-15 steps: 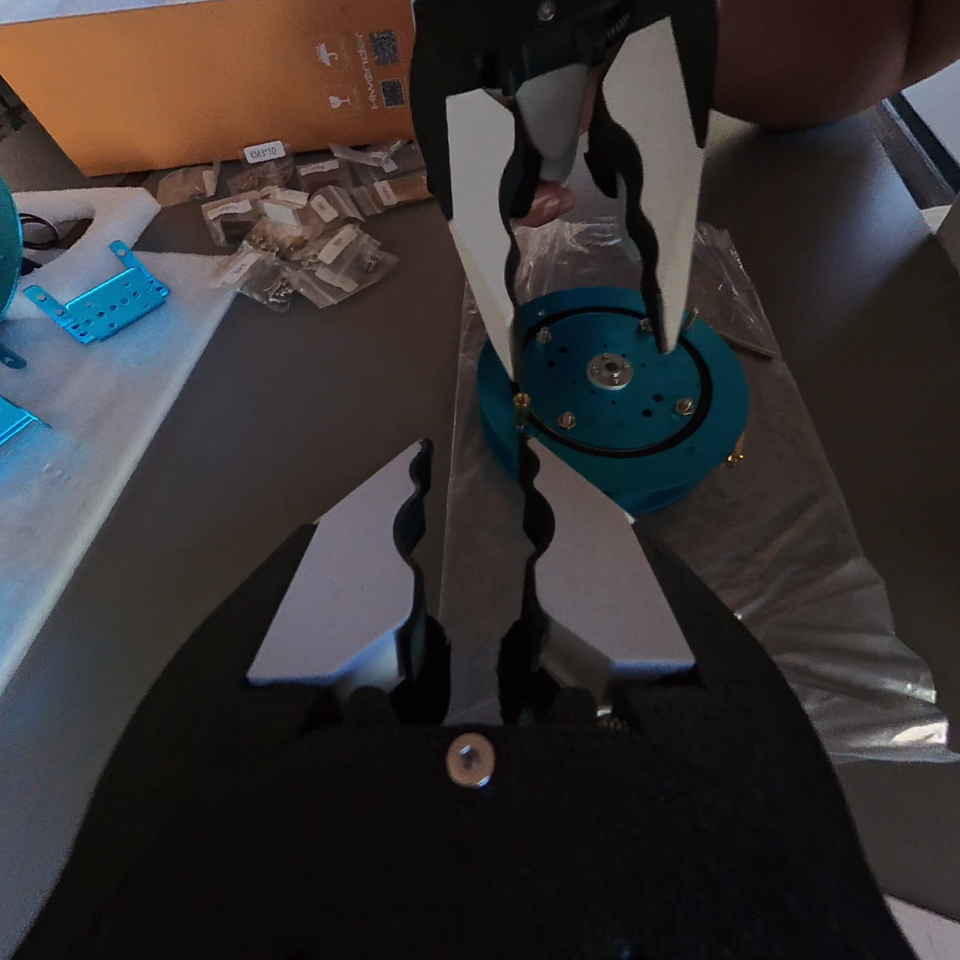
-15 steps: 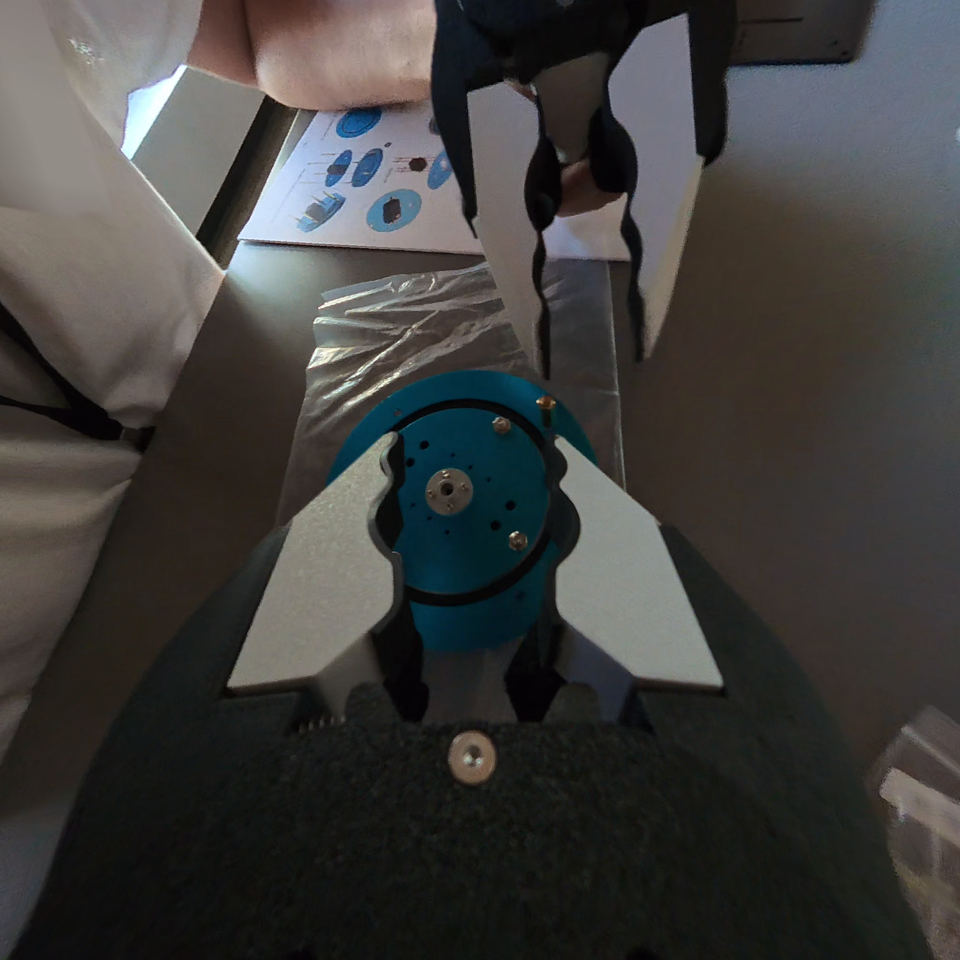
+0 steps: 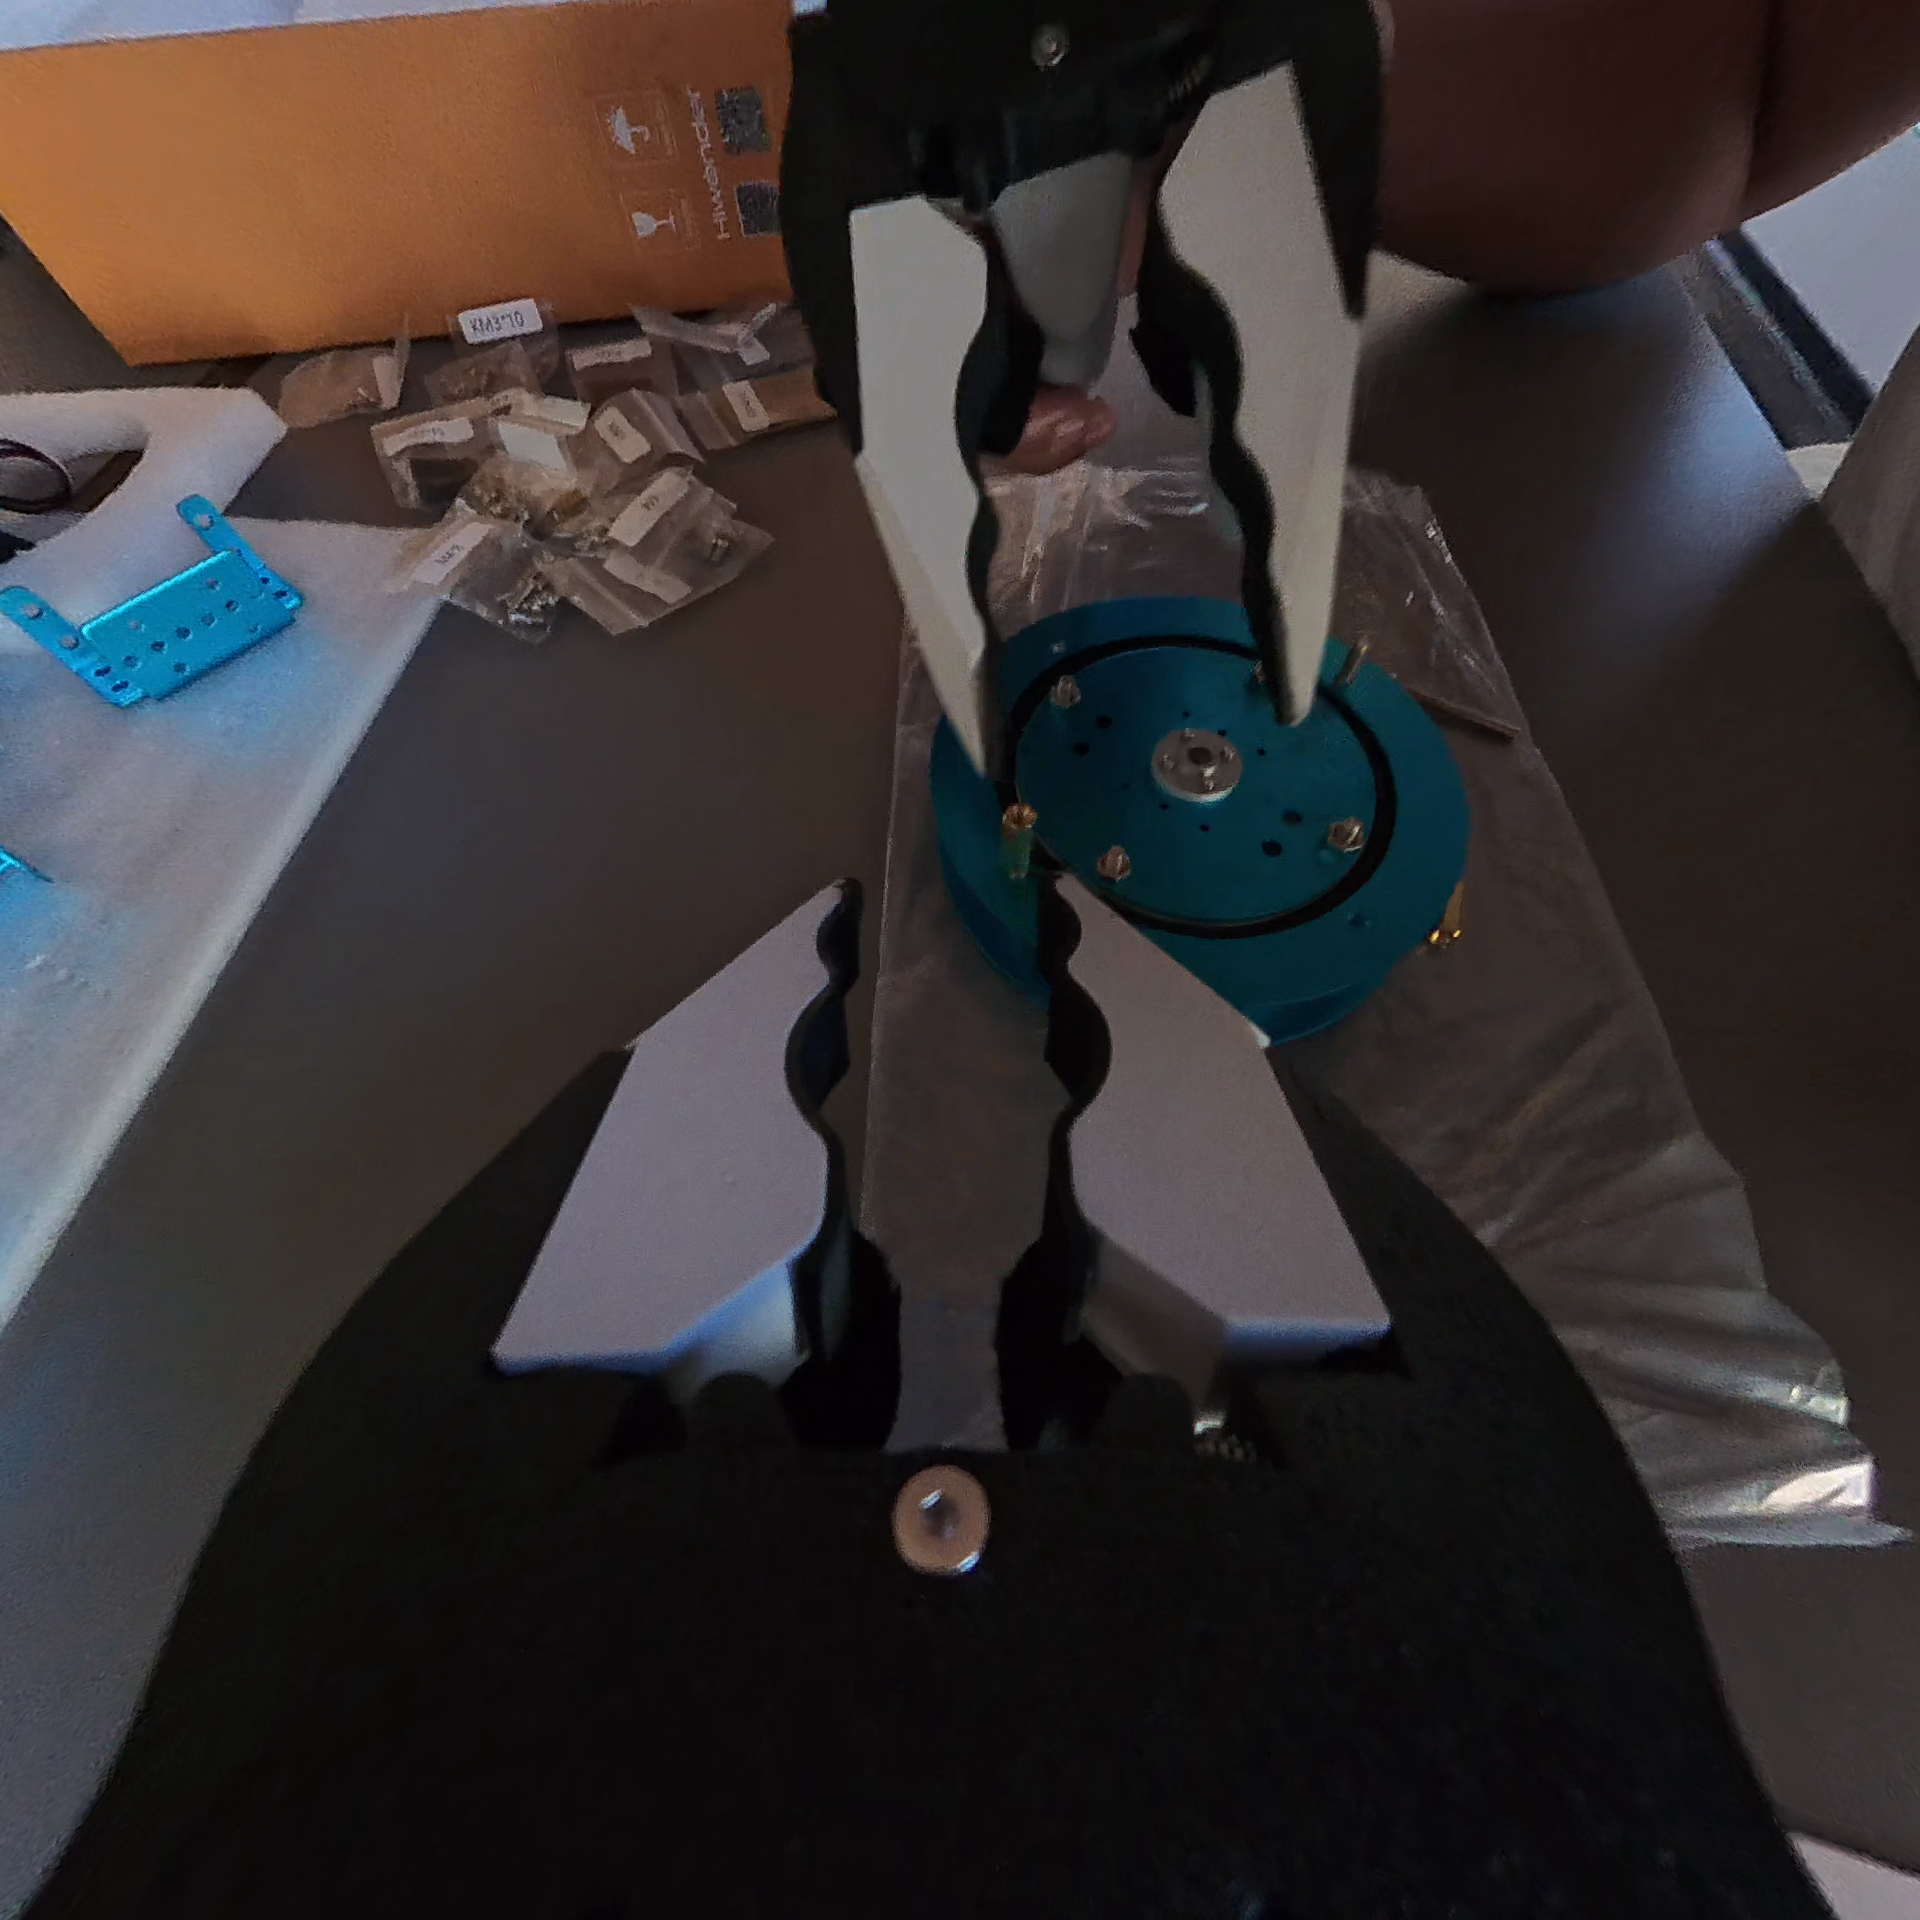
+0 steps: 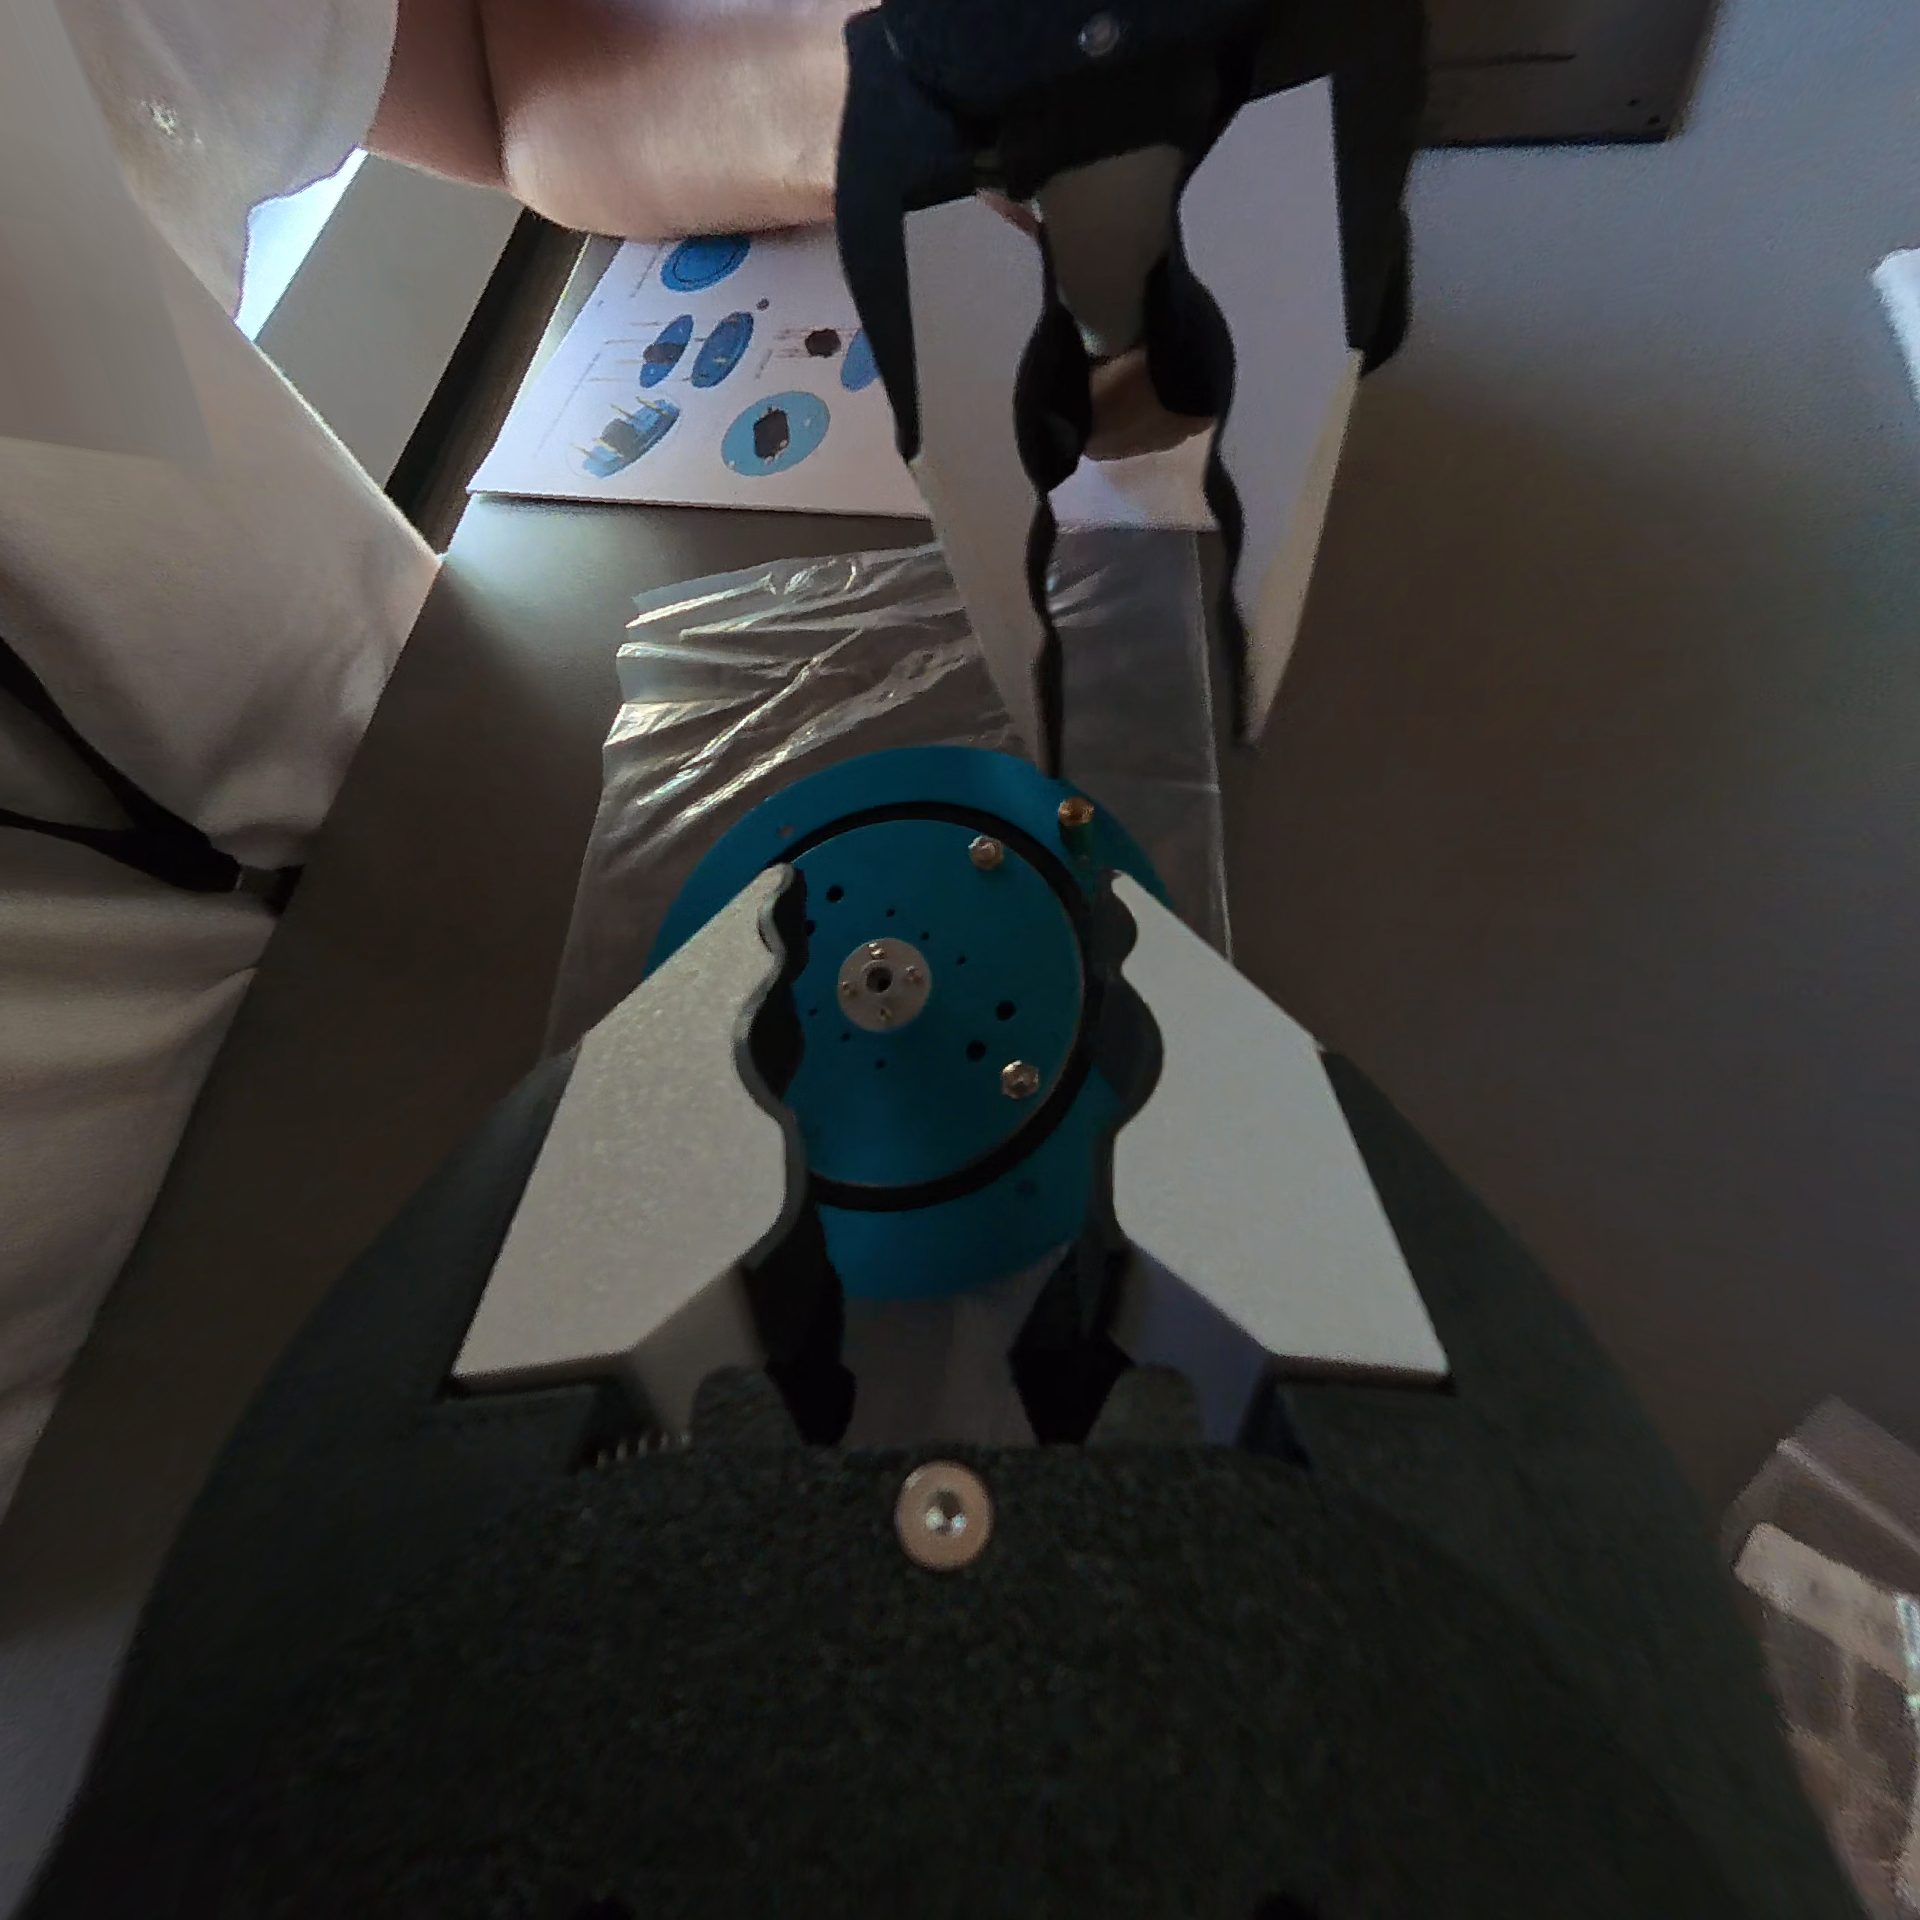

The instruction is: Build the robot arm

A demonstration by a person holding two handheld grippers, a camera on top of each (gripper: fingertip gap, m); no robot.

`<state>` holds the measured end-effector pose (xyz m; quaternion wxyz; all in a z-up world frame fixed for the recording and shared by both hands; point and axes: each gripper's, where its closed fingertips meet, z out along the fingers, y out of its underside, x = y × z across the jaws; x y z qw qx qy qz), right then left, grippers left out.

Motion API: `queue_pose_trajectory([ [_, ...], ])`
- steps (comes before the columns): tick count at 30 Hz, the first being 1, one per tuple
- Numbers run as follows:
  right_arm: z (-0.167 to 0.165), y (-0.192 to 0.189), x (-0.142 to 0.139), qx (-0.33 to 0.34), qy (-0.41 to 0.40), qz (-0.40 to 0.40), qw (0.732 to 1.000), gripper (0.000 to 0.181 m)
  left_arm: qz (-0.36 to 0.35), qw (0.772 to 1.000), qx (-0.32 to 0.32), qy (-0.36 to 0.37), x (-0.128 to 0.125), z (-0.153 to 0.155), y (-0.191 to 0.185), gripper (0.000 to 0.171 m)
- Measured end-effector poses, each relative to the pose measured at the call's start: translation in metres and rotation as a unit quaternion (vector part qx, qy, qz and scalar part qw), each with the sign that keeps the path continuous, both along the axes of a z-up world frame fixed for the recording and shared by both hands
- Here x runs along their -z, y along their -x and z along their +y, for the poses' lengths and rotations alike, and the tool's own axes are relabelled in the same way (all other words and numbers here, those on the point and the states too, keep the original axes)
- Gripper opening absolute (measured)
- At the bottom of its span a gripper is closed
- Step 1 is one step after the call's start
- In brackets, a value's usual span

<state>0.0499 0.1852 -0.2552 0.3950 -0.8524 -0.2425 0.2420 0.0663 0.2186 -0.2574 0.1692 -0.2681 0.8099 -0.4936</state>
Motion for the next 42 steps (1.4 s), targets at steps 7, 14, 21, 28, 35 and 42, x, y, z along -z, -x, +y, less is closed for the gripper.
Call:
queue_pose_trajectory([
  [7,0.01,0.013,0.005,-0.027,0.008,-0.012,1.0,0.059,-0.004,1.0,0.008,-0.007,-0.003,-0.012,-0.008,0.033],
  [14,-0.001,0.002,0.0,-0.004,0.005,-0.016,1.0,0.055,0.024,1.0,-0.011,0.002,0.001,0.005,0.004,0.033],
  [21,0.018,-0.012,-0.01,-0.026,-0.027,-0.126,0.991,0.027,0.238,0.963,-0.033,0.119,0.016,-0.002,0.012,0.024],
  [28,0.024,0.003,0.0,-0.086,-0.016,-0.041,0.995,0.034,0.302,0.928,-0.031,0.217,0.009,-0.008,0.01,0.024],
  [35,0.021,0.002,0.006,-0.085,-0.028,-0.028,0.996,0.029,0.333,0.919,-0.032,0.207,0.017,-0.016,0.012,0.013],
  [42,0.019,0.003,0.004,-0.077,-0.023,0.035,0.996,0.027,0.353,0.908,-0.033,0.225,0.017,-0.018,0.011,0.009],
])
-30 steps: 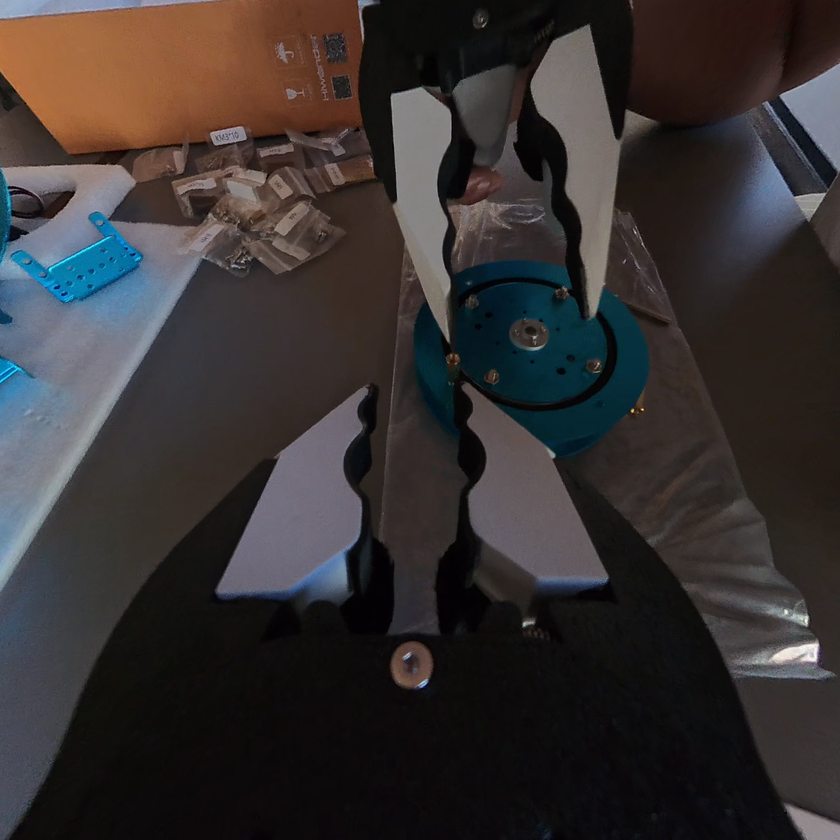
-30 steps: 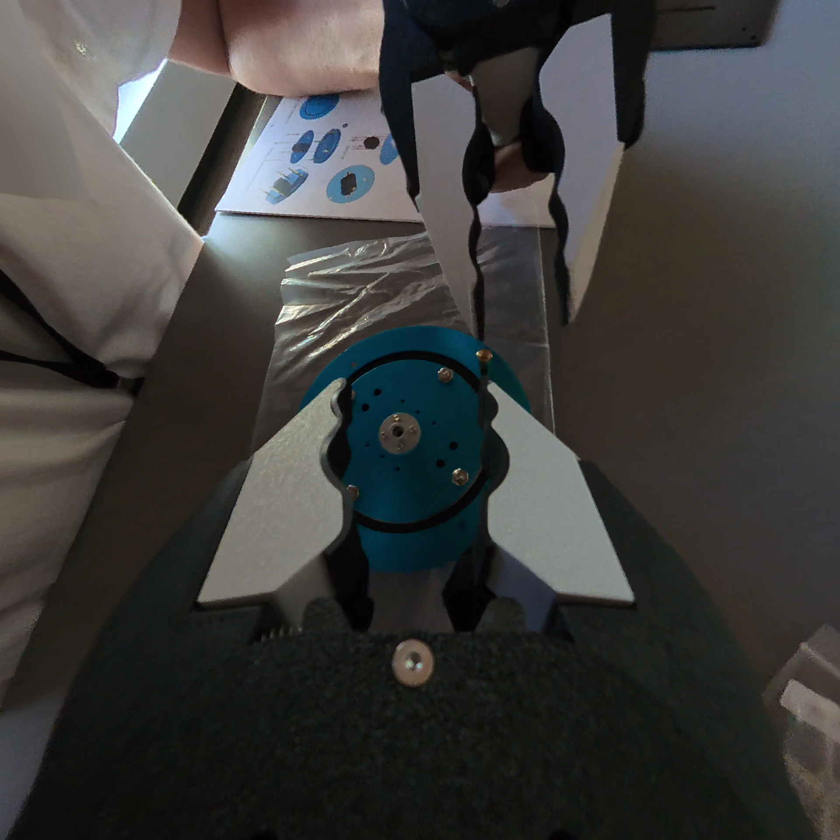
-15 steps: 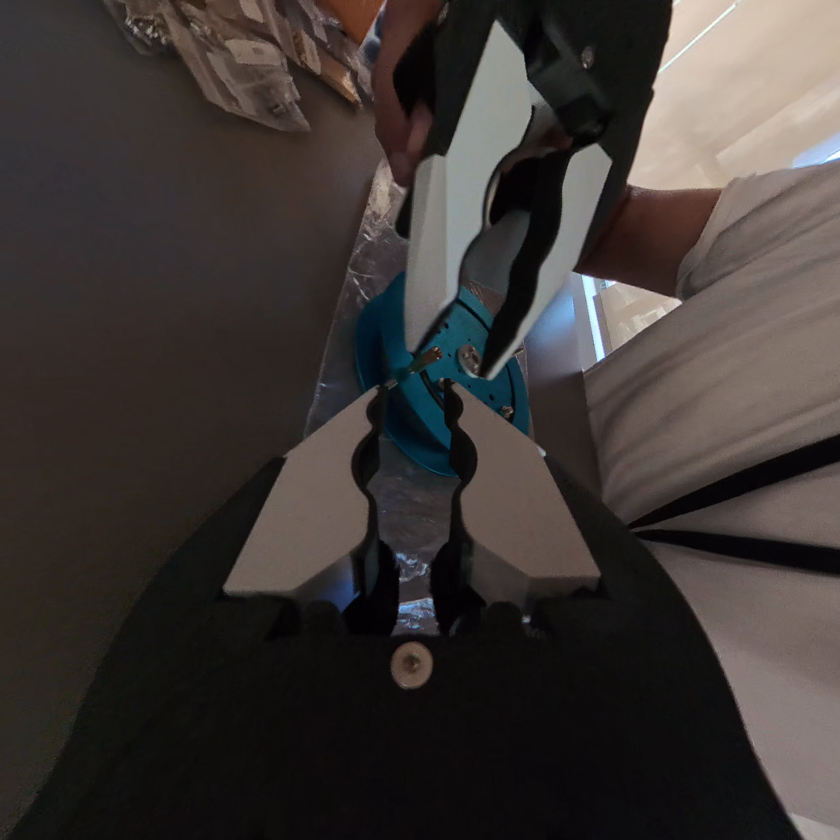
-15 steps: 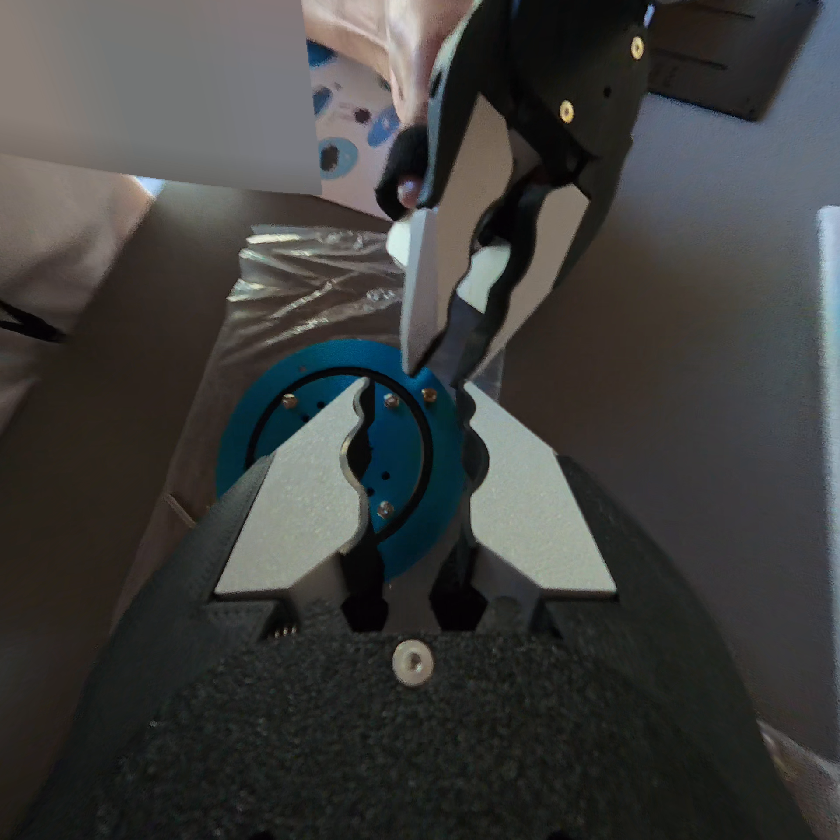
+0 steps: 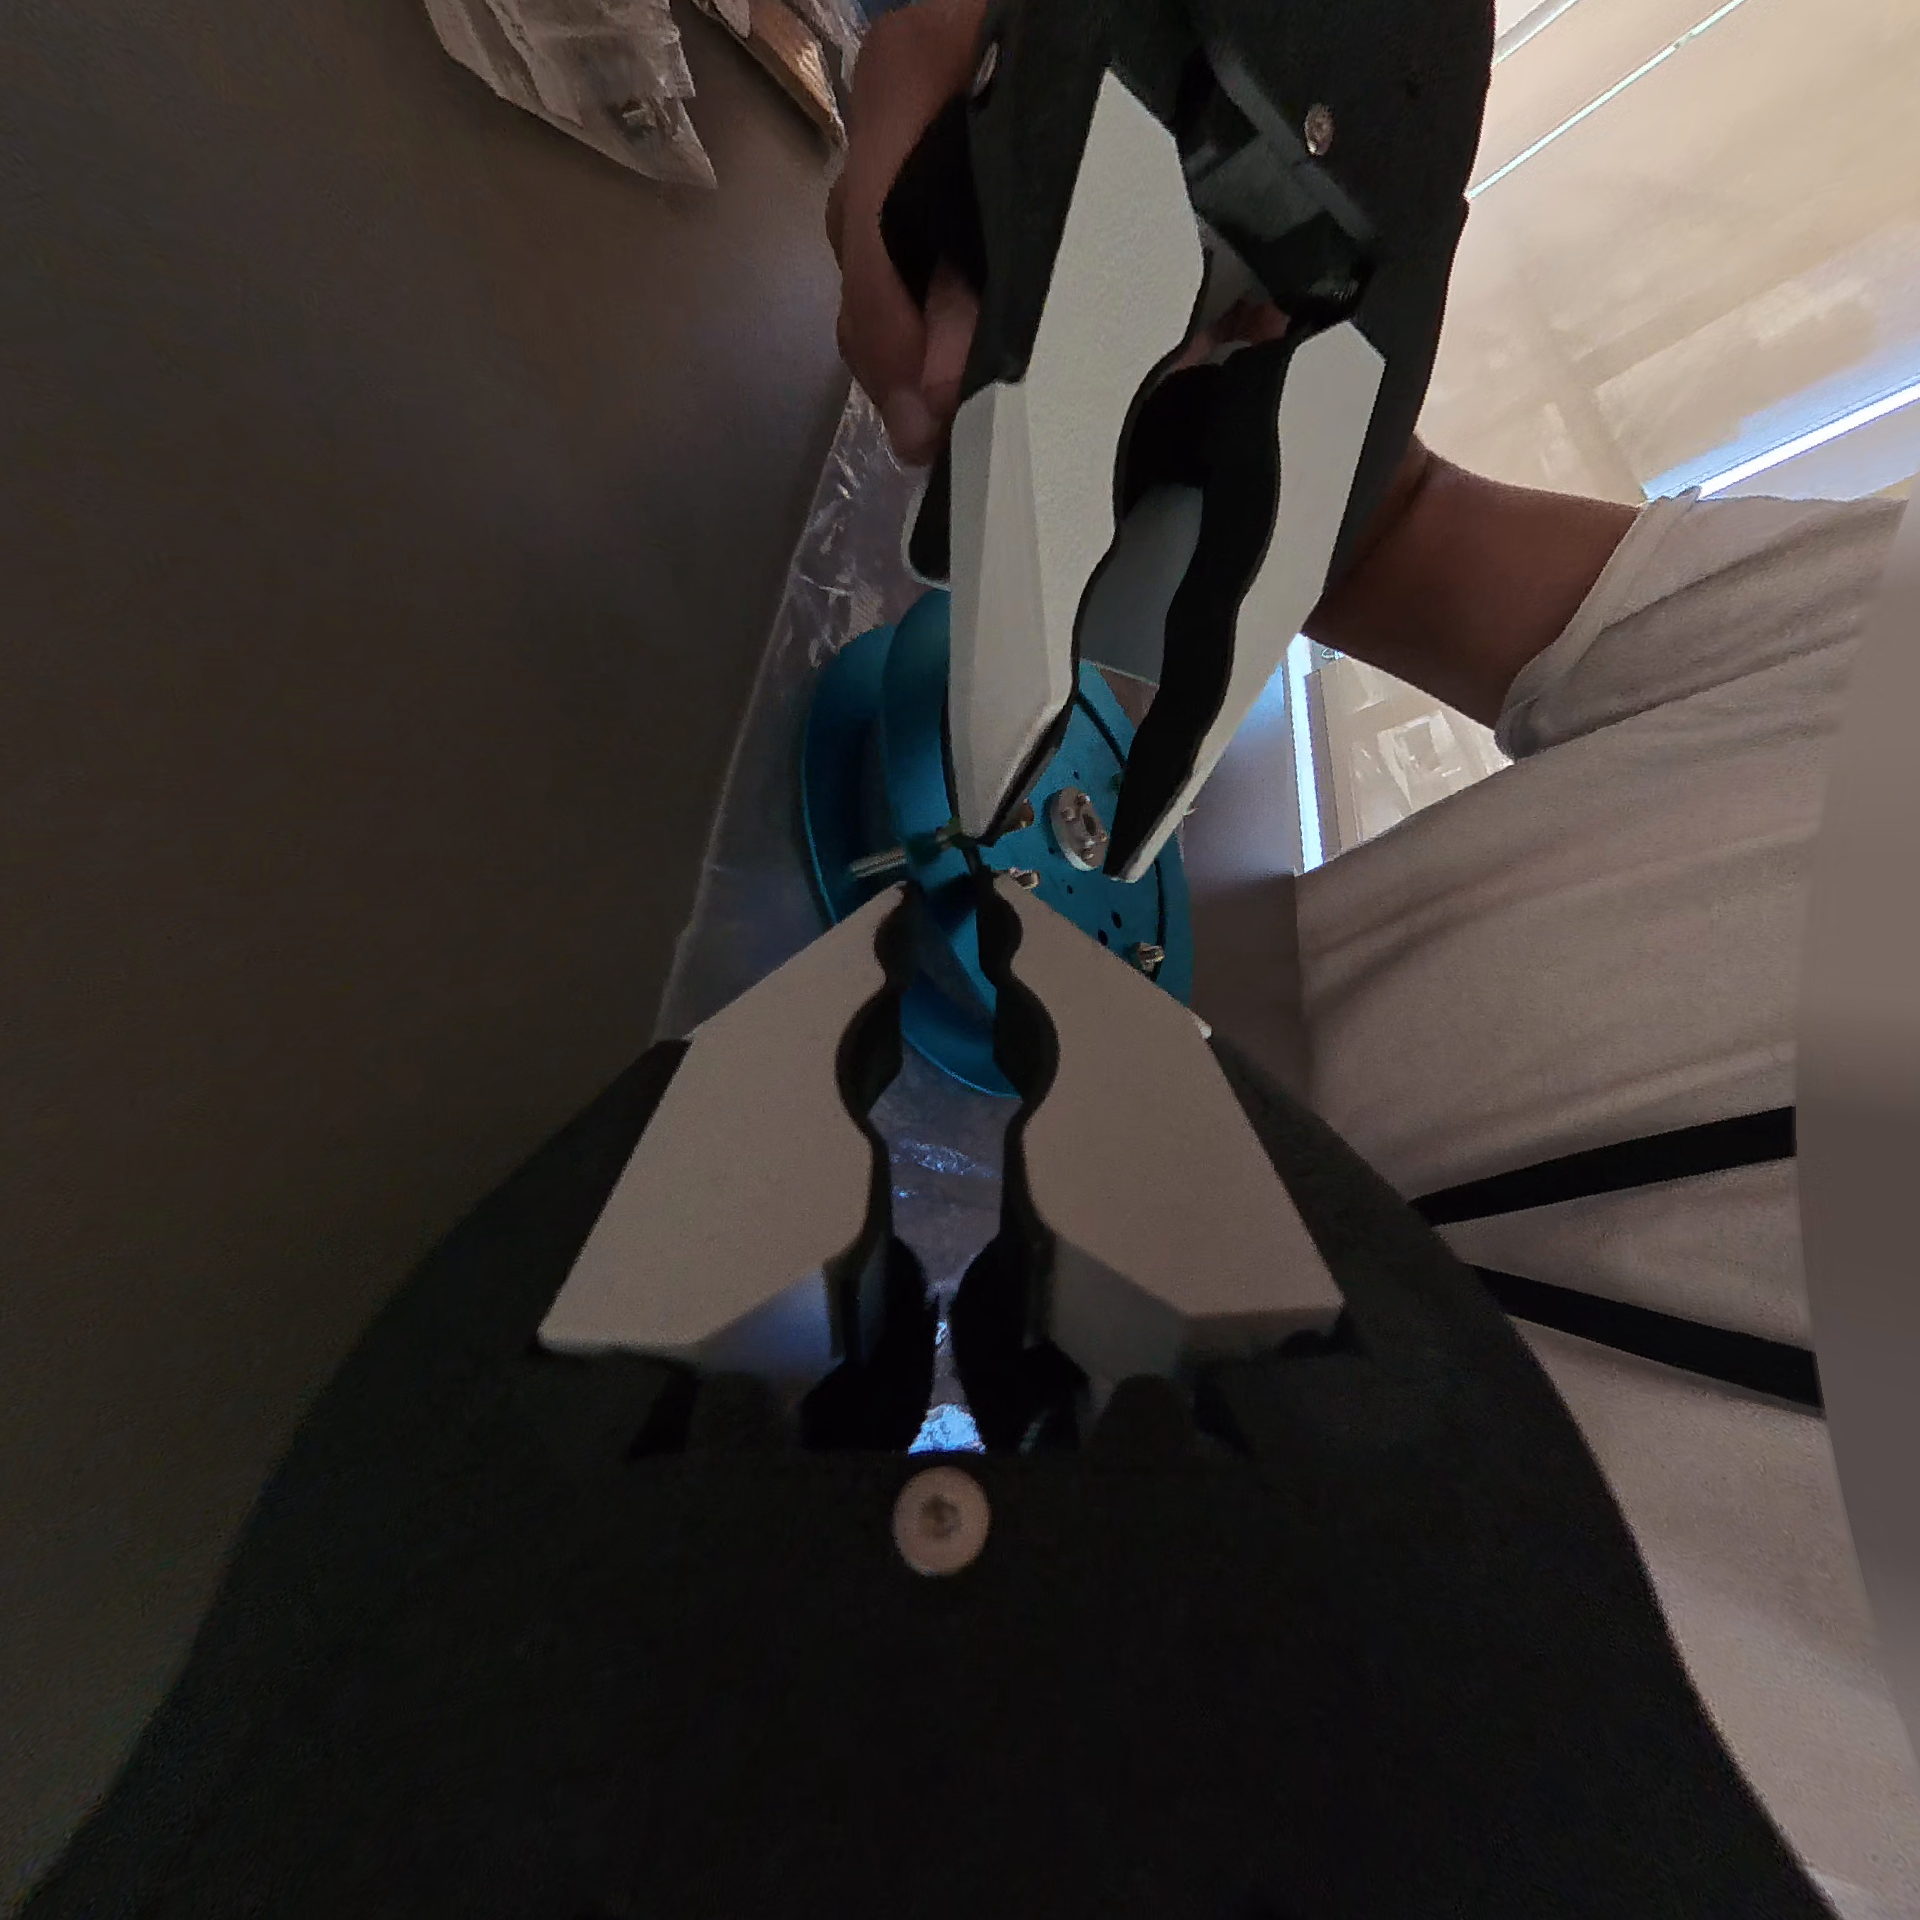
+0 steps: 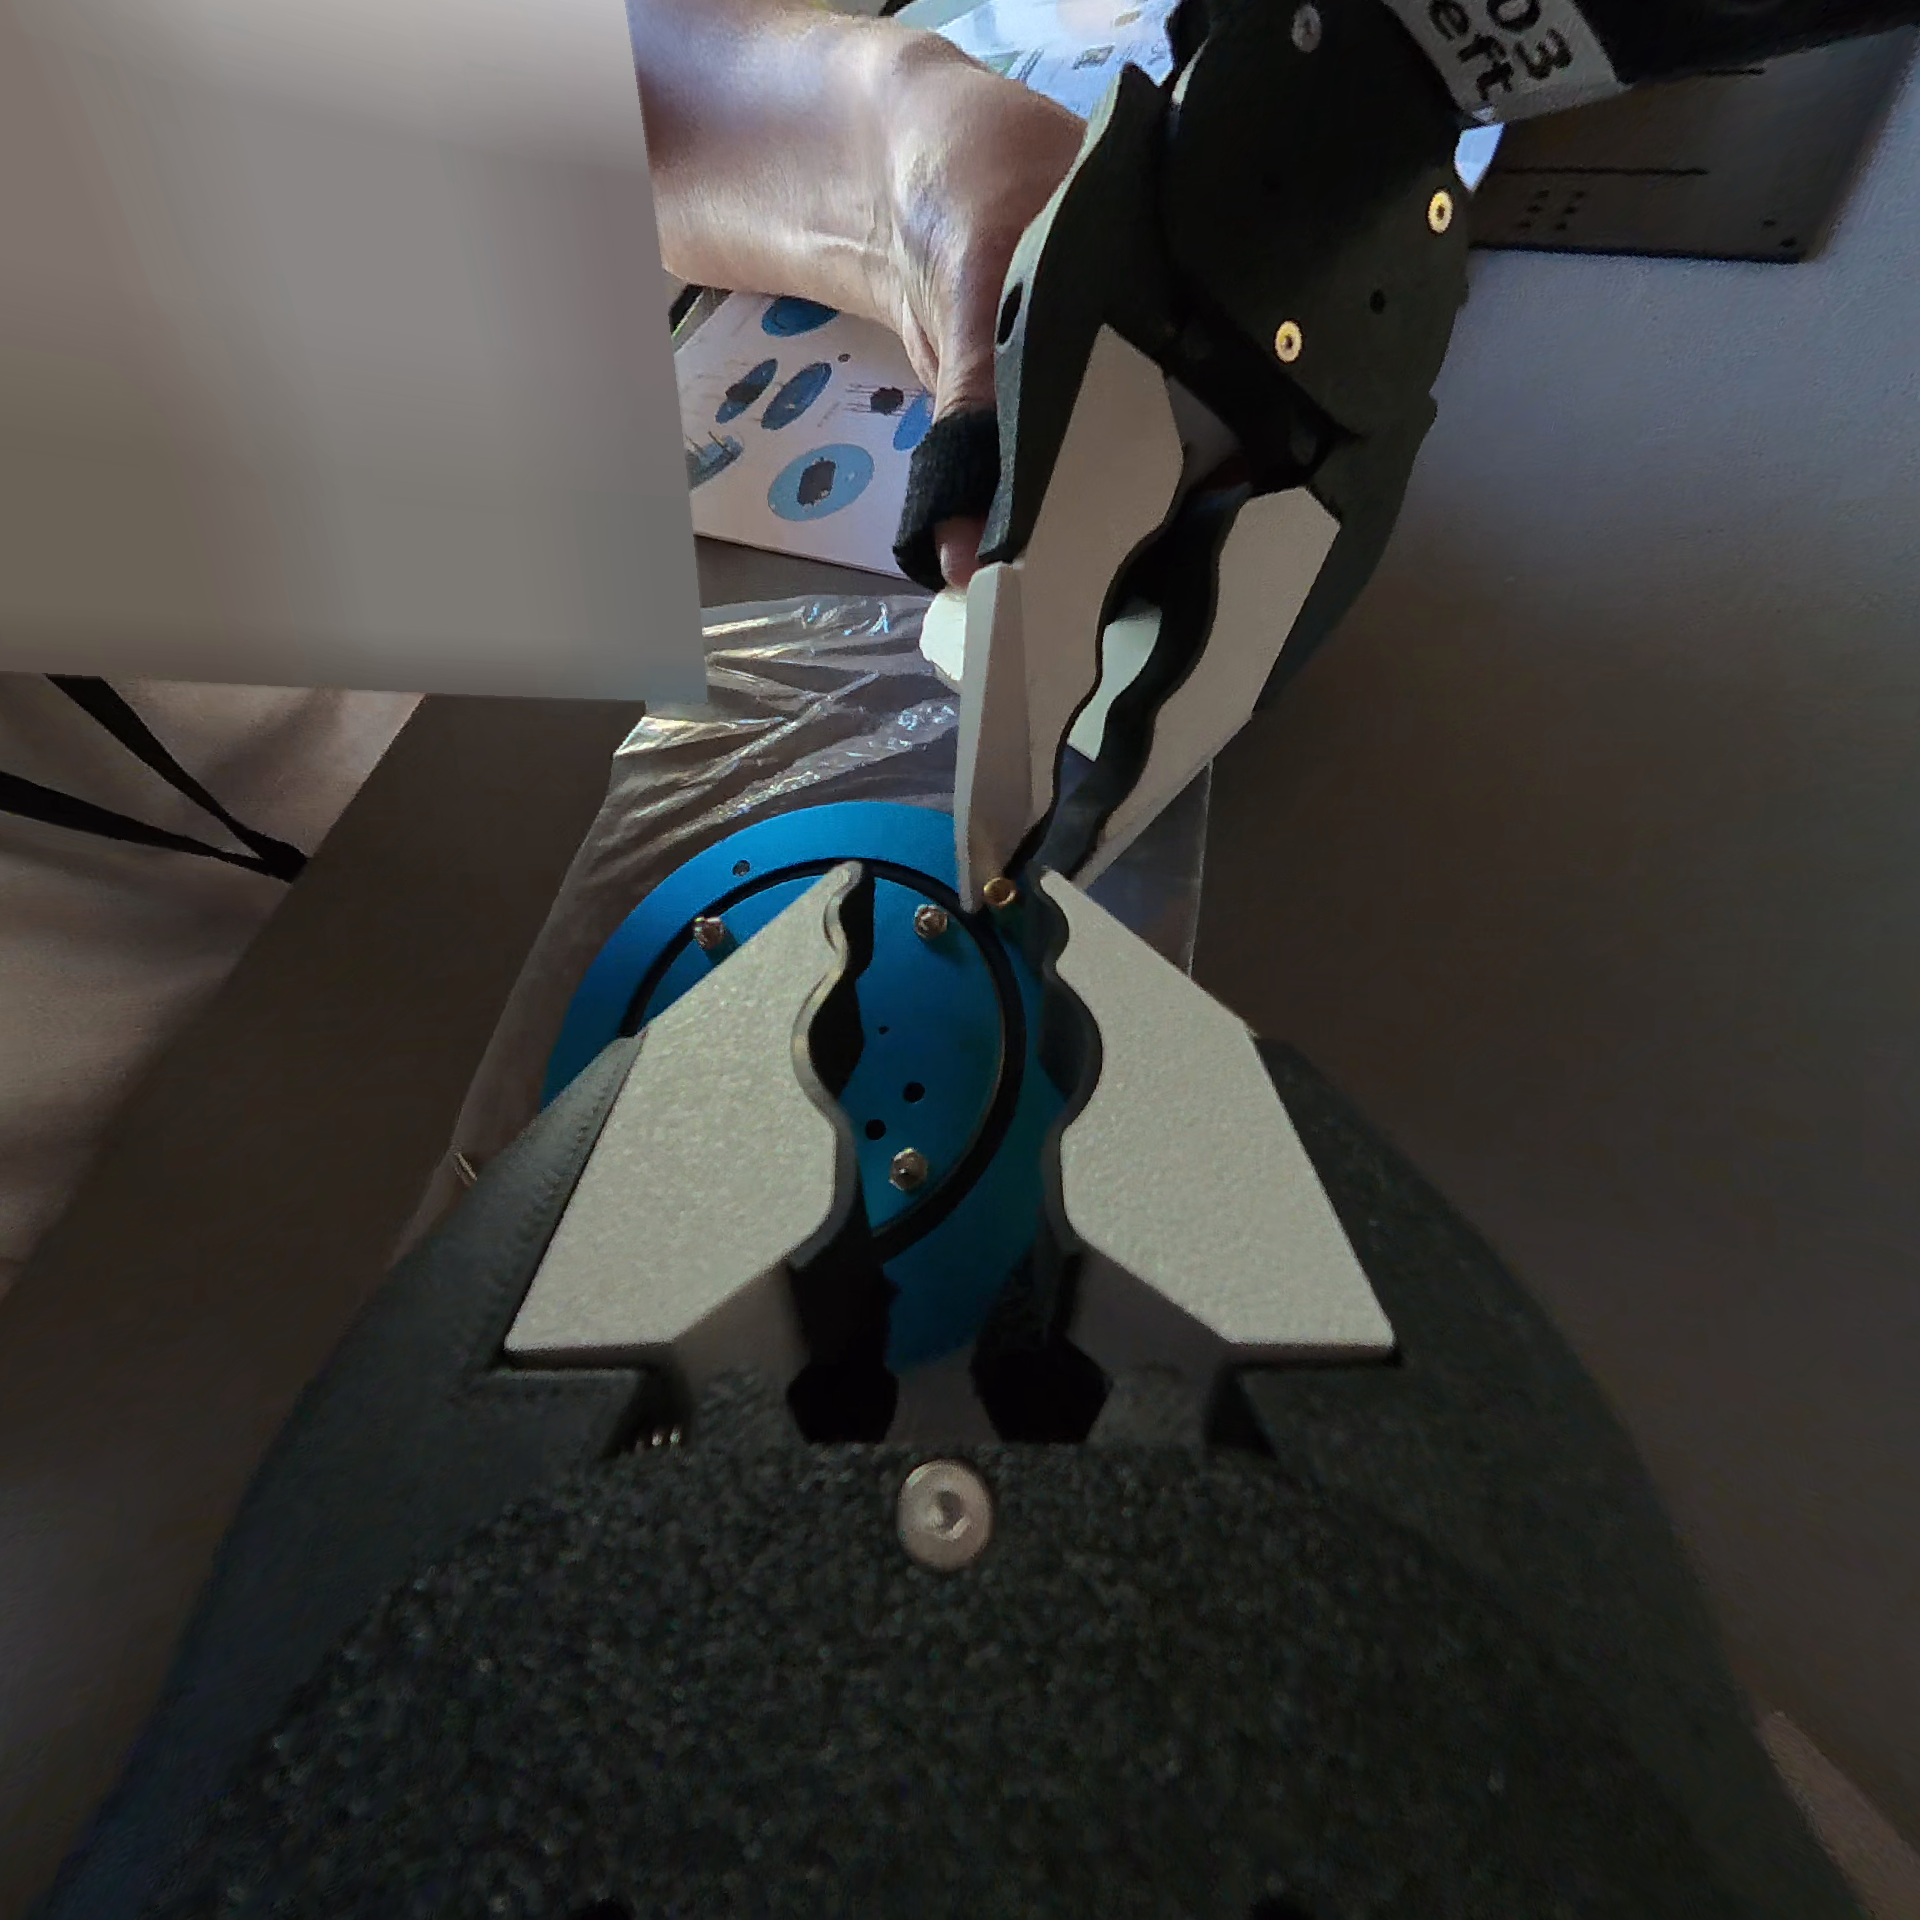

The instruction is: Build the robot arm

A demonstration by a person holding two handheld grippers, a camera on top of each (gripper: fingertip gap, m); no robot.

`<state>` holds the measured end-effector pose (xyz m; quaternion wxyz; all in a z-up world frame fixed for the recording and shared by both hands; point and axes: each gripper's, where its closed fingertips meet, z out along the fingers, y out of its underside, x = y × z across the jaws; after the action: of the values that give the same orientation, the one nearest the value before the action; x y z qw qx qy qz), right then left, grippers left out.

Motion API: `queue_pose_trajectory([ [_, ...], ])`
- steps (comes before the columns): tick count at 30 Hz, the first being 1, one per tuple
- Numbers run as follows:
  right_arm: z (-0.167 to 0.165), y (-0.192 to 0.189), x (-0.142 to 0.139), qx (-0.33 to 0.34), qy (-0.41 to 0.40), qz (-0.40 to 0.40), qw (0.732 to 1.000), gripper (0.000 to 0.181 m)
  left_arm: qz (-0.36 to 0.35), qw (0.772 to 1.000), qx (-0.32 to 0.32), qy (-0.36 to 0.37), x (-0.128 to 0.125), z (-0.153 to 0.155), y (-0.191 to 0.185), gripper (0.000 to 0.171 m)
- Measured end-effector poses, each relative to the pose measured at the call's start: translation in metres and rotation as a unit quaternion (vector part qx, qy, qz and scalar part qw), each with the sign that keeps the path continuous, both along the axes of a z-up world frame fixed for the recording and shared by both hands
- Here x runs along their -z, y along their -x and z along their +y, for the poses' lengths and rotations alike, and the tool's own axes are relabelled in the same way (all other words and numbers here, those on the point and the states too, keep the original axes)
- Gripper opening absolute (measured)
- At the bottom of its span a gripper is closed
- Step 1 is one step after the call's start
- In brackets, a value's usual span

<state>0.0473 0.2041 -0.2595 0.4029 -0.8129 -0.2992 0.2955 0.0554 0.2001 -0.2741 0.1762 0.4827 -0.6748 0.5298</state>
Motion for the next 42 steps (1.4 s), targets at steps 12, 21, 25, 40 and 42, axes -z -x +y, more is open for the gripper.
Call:
queue_pose_trajectory([
  [12,-0.003,-0.001,0.006,-0.017,0.022,-0.018,0.999,0.036,-0.002,1.0,-0.003,-0.002,0.0,0.001,-0.001,0.009],
  [21,0.0,0.0,-0.001,-0.012,0.006,-0.017,1.0,0.044,-0.001,1.0,-0.003,-0.001,0.0,0.001,-0.001,0.009],
  [25,-0.015,-0.004,0.002,-0.011,0.031,-0.008,0.999,0.036,0.0,1.0,-0.005,-0.001,0.001,0.001,-0.001,0.009],
  [40,-0.023,-0.011,0.001,0.014,0.016,-0.02,1.0,0.037,0.003,1.0,-0.007,0.0,0.001,0.001,-0.002,0.009],
  [42,-0.017,-0.011,-0.002,0.019,0.005,-0.024,1.0,0.042,0.003,1.0,-0.006,0.0,0.001,0.001,-0.002,0.009],
])
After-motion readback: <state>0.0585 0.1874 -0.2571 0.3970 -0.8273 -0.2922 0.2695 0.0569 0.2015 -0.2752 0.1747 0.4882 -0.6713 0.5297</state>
